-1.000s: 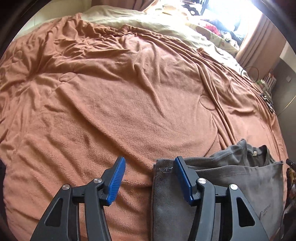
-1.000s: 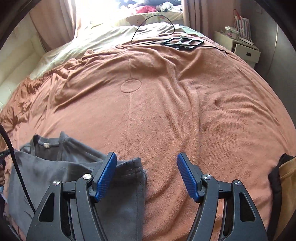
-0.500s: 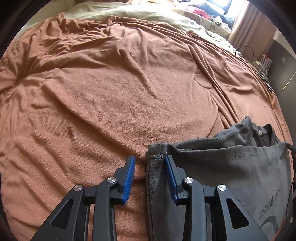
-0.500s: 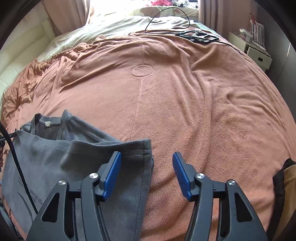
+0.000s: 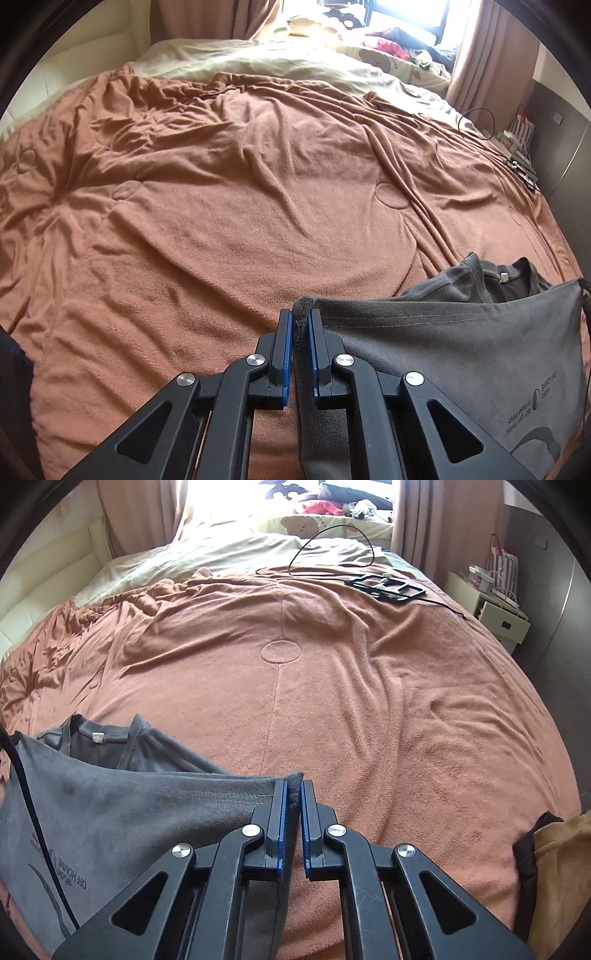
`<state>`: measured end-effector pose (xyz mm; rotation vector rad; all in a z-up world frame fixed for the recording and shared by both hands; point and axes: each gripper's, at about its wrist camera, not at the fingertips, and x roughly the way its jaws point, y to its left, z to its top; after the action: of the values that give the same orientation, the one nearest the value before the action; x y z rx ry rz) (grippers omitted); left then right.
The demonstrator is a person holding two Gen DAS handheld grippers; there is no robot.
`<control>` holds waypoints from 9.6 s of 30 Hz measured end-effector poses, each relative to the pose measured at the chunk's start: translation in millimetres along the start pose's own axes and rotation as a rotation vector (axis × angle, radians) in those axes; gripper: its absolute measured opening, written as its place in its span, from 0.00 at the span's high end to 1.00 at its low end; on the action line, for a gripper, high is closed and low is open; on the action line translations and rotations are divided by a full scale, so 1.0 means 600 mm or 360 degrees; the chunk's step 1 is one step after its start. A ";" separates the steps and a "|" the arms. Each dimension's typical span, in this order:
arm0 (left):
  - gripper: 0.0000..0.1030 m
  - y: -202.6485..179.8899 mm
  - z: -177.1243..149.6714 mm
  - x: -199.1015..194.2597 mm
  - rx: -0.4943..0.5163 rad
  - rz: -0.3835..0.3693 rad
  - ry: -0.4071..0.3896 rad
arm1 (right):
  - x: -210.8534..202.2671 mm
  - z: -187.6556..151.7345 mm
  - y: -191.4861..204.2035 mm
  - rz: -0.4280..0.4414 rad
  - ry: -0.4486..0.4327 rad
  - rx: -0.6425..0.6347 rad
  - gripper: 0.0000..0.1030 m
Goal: Fold small clothes
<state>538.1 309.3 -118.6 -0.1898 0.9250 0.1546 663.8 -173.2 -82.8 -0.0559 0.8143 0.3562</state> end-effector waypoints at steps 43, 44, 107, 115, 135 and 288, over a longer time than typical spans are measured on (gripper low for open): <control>0.92 -0.035 0.083 0.177 0.0182 0.0410 0.0225 | 0.209 0.098 0.048 -0.0381 0.0210 -0.0141 0.98; 0.91 -0.036 0.081 0.184 0.0186 0.0404 0.0258 | 0.220 0.095 0.049 -0.0365 0.0256 -0.0153 0.98; 0.57 -0.087 -0.307 -0.118 0.0042 0.0106 0.0217 | -0.113 -0.238 0.118 0.0220 0.0301 -0.0276 0.63; 0.57 -0.050 -0.341 -0.137 -0.0001 0.0142 0.0227 | -0.144 -0.279 0.078 0.0247 0.0287 -0.0206 0.63; 0.55 -0.104 -0.293 -0.229 -0.0044 0.0019 0.0077 | -0.241 -0.226 0.118 0.0365 0.0376 0.0005 0.63; 0.65 0.054 -0.420 -0.179 -0.1313 -0.0418 0.0129 | 0.013 -0.117 0.335 0.0618 0.0508 0.0072 1.00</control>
<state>272.1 277.7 -183.5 -1.0821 0.8646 0.2803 552.6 4.6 -119.1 0.0917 1.1521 0.7071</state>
